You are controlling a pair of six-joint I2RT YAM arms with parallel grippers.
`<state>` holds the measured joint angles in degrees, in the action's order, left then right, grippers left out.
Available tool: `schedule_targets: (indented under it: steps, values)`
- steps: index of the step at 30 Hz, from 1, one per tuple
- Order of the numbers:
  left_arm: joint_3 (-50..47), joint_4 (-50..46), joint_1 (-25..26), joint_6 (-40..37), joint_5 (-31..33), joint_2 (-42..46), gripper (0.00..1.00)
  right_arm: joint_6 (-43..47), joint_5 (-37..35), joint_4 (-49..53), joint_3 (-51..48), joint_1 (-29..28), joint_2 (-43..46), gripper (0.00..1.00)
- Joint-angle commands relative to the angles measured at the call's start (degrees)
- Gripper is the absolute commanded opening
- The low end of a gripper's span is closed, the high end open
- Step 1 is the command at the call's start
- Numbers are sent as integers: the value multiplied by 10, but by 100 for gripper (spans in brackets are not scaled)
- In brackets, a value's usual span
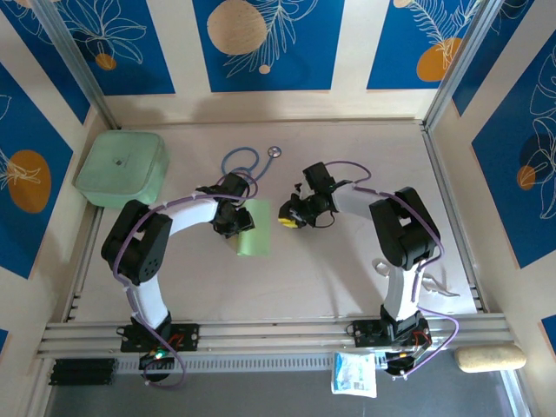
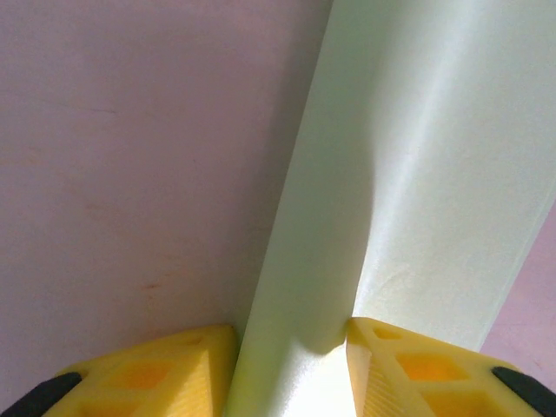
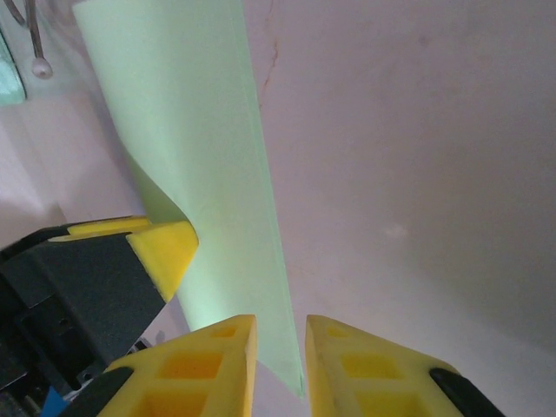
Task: Fold a paper plane with a square sheet of paper (pick it up from the middle)
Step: Hold the square sheet of paper at the center of the table.
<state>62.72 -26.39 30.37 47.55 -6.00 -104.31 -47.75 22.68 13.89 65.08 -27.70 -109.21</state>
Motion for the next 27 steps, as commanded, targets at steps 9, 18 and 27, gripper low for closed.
schedule_targets:
  steps: [9,18,27]
  values:
    - [-24,5,-1,-36,-31,-37,44,2,21,-9,27,-22,-23,22]
    - [-21,4,0,-30,-29,-46,44,2,19,-8,37,-27,-28,21]
    - [-24,3,-1,-31,-27,-48,44,-1,16,-7,60,-37,-46,18]
